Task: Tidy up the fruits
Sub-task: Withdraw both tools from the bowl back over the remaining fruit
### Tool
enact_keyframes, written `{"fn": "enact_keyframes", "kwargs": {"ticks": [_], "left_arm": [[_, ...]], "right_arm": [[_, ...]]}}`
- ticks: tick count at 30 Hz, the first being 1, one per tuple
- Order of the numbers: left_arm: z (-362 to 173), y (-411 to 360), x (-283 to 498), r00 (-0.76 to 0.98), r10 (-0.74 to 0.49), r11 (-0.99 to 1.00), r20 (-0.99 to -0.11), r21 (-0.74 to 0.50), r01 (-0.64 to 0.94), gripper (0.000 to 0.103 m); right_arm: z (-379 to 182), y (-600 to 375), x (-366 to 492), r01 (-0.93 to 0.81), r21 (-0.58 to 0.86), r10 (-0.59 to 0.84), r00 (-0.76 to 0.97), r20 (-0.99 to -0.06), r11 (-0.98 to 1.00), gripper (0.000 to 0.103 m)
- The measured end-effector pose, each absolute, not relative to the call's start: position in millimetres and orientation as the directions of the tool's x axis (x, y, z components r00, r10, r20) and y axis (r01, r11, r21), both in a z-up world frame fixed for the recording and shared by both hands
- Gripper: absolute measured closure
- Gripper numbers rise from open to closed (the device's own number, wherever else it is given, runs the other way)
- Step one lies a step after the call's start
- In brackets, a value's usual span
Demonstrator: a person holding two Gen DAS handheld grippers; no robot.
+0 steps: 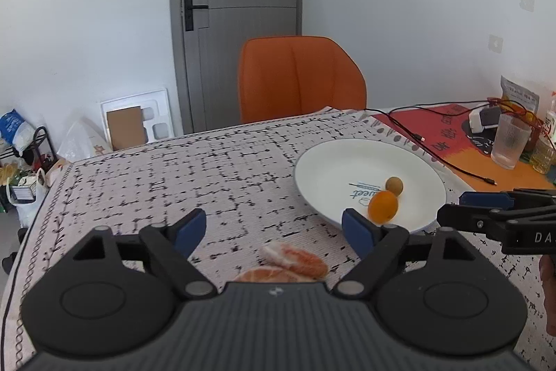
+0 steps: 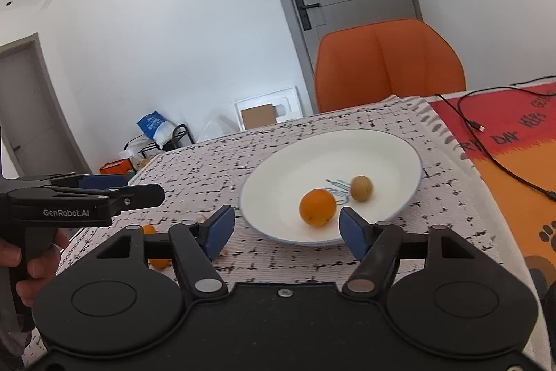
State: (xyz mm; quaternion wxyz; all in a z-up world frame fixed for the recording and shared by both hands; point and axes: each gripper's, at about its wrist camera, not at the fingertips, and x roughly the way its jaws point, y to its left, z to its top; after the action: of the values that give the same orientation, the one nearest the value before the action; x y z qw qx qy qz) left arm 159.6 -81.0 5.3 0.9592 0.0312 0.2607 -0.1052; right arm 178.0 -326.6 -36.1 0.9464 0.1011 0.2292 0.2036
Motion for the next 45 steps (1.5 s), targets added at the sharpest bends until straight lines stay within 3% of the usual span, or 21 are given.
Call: {"fn": "enact_keyframes", "kwargs": {"ticks": [7,11,45], "left_arm": [[6,-61,141,0.856,-0.155,0.984,-0.493,-0.003,0.177,0.013],[7,-46,129,0.867,-0.138,0.989,-0.479,-0.015,0.149,0.008],[4,31,63,0.887,-0.053,0.996,-0.460,-0.093,0.011,0.004]], "right_arm": [[-31,-312,168,-0.362,0.268,0.444,0.810,-0.383,0.893,0.016],[-30,-308,162,-0.364,0.284,0.452,0.809,-0.375,0.887,0.000],[-31,-251,139,-0.445,0.260,0.515,0.730,-0.449,0.857,0.000]]}}
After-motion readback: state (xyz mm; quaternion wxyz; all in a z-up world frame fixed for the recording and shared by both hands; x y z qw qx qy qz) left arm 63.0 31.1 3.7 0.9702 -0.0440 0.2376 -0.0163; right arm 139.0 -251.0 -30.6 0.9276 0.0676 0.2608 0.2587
